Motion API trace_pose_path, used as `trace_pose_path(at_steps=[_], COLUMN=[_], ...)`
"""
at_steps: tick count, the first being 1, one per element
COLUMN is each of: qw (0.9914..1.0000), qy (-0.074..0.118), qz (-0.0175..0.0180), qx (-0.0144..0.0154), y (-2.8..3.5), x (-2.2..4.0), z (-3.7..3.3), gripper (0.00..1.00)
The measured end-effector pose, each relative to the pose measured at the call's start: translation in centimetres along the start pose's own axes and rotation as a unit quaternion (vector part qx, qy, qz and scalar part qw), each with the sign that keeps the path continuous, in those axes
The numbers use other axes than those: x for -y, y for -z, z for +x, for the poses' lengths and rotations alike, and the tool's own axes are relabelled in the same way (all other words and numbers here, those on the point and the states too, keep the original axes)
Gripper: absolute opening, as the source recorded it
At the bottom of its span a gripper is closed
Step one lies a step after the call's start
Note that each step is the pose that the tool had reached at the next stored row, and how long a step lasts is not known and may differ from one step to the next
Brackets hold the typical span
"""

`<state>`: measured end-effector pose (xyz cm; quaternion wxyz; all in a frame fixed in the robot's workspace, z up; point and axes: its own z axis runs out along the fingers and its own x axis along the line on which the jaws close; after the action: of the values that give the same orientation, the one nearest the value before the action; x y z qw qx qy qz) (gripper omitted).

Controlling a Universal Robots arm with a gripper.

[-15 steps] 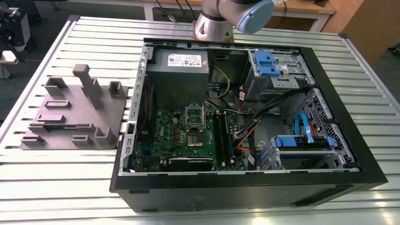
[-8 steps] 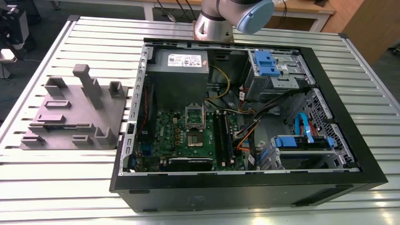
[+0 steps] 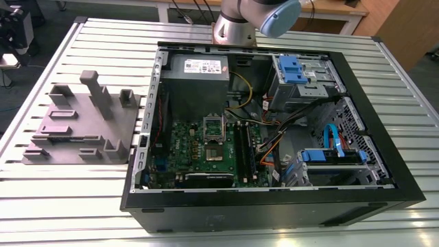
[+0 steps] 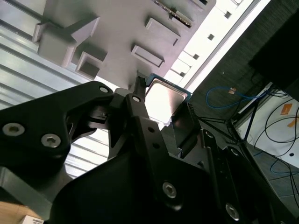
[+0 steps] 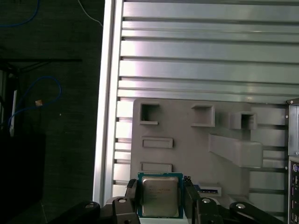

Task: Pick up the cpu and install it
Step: 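Pick up the cpu and move it towards the insertion slot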

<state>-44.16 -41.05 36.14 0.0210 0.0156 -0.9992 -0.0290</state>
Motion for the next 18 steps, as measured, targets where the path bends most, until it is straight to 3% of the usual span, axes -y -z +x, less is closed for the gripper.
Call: trace_pose_path(at_steps=[18], qw=[1.00000], qy=[0.000], qz=[0.0000], qx=[0.0000], y=[0.01], x=[0.01], z=[-0.29], gripper=[0.47])
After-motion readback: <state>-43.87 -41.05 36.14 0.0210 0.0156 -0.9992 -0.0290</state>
